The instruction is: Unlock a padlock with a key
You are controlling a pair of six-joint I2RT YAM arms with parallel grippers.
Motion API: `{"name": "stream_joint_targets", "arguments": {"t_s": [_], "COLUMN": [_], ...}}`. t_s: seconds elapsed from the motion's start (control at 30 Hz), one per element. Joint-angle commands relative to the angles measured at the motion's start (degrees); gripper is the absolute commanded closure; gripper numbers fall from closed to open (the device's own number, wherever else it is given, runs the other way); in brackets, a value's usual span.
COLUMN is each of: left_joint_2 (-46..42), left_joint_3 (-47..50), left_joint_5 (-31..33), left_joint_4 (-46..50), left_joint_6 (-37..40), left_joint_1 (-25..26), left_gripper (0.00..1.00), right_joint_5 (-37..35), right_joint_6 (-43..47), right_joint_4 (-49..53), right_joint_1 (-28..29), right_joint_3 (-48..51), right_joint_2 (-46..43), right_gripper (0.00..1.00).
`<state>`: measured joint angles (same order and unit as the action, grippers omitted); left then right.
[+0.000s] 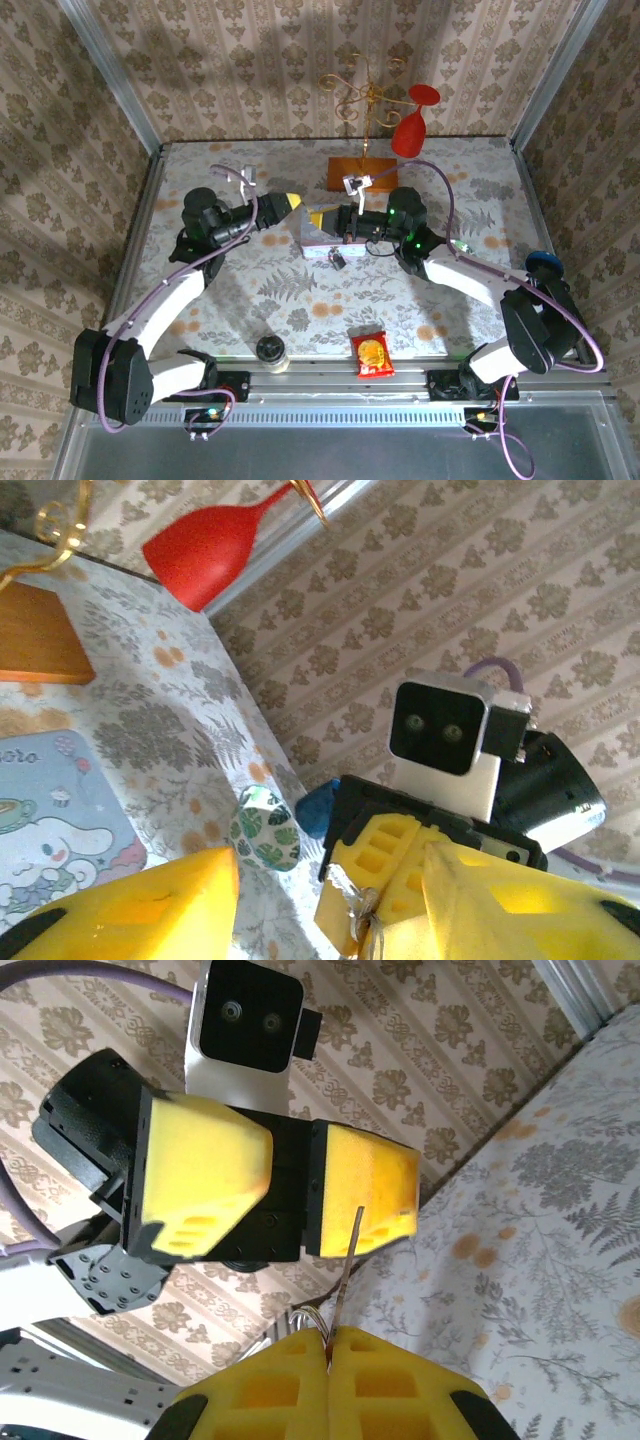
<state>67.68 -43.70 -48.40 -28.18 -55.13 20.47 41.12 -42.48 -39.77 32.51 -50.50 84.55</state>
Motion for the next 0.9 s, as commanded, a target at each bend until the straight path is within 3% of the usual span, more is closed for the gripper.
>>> {"name": "stream_joint_targets", "arguments": {"t_s": [0.0,0.2,0.37,0.6,0.87], "left_joint_2": [1.19,2.78,3.39,3.77,5.33], "left_joint_3": [-1.87,-2.40,-2.70,-2.18,-1.66], "left_joint_5": [-2.52,-3.74,-4.24,-4.86,-5.82], "left_joint_4": [-3.19,-4.36,-5.50,-7.45,-12.03], "left_joint_6": [-0.59,-1.20,-1.88,-3.49,-6.35], "left_joint_1": [0.61,1.37,1.77,1.77,1.76], "left_gripper": [0.51,0.59,0.74,0.87,0.95], "right_joint_5": [2.30,2.60,2.47,1.88,1.85], "right_joint_6": [-2.13,-2.34,-2.34,-2.07,-2.21], "right_joint_4": [-3.63,-4.02,-4.13,-4.35,-4.96], "right_joint_1": [-0.08,0.01,0.10,0.01,0.01], "right_joint_3": [0.49,0.16,0.01,0.32,0.27], "right_joint_2": [0.82,0.97,0.88,0.48,0.52], "right_gripper": [1.00,1.00,1.00,1.00,1.00]}}
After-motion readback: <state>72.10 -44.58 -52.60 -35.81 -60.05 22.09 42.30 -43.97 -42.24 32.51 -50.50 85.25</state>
